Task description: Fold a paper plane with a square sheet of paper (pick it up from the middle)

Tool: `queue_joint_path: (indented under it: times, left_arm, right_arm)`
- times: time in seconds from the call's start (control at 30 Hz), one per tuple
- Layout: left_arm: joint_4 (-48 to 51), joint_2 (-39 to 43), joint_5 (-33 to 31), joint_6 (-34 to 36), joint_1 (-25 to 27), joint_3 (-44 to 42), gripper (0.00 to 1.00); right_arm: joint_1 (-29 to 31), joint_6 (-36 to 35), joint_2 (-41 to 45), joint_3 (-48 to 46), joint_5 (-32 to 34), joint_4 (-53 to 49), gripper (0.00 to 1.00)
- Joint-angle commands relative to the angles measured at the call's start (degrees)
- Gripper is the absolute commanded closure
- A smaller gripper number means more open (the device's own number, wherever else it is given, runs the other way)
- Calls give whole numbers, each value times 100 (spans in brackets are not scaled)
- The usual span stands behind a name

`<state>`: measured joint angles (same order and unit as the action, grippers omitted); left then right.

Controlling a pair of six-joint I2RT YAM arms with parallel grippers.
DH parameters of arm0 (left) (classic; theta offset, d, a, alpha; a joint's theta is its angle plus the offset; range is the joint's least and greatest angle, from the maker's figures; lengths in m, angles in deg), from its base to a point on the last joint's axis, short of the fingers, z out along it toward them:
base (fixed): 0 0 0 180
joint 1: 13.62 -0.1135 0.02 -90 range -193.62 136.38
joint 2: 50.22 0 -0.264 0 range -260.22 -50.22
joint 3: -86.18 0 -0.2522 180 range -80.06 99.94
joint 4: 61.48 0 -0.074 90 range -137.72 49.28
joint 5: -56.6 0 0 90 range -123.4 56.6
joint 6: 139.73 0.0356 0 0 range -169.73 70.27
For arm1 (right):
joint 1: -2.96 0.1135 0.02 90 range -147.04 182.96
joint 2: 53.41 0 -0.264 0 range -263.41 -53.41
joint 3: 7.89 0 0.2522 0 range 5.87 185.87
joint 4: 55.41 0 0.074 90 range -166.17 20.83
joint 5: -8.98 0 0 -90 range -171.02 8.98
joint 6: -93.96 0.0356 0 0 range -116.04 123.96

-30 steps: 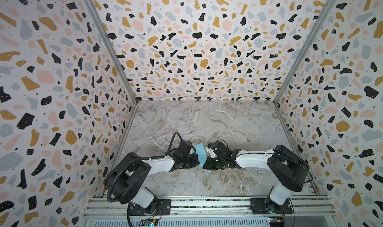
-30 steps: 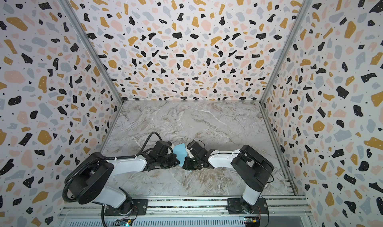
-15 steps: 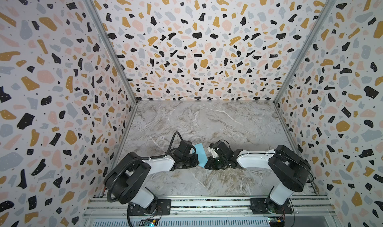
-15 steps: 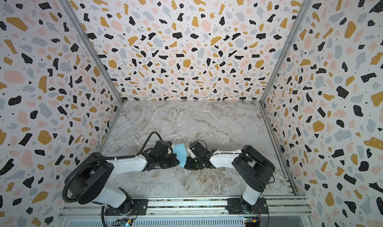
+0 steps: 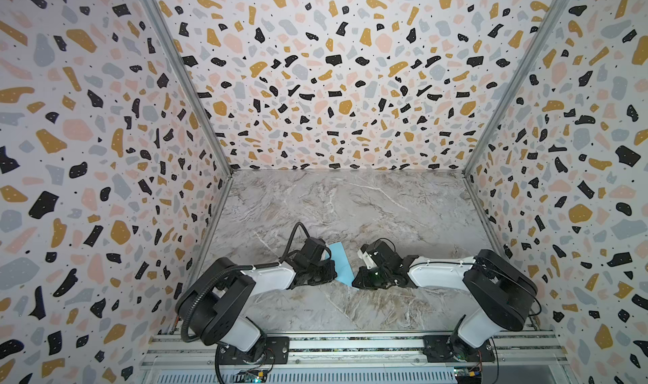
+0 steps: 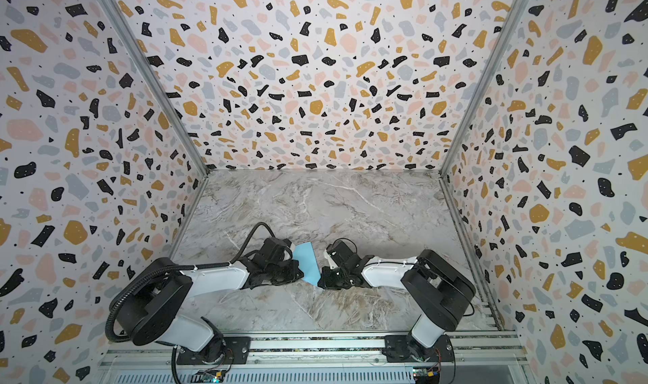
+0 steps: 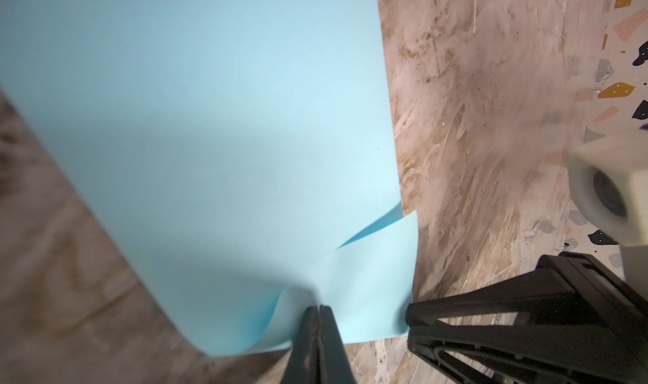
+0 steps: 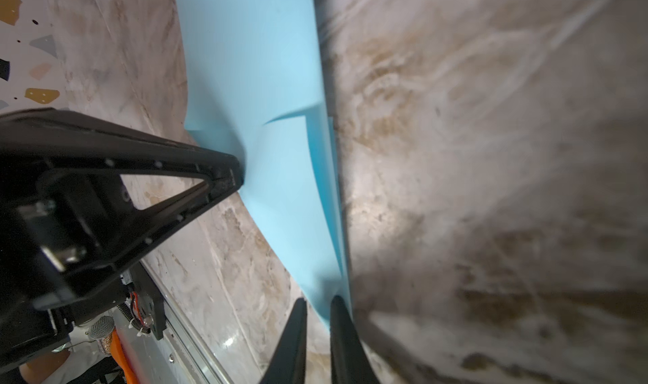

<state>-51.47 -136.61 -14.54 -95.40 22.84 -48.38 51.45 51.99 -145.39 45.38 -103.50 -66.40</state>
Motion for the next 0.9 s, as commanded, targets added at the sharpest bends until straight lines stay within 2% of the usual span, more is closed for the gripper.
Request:
queue_joint_path:
  times: [0.0,0.23,0.43,0.87]
  left_arm:
    - [876,-201,-609,102,-35,-102,100]
    - [884,-228,-593,120,-34,-57,100]
    - [885,-232,-593,128,-35,-56,100]
    - [887,-256,-593,136,-34,-48,100]
  right_arm:
    - [-12,-308,255,79,-14,-299,83]
    - [256,-439,350,424,15,-96,83]
    - [266,-269,-134,479,-214,18,85]
    - [134,-122,-289,374,-3,-245,87]
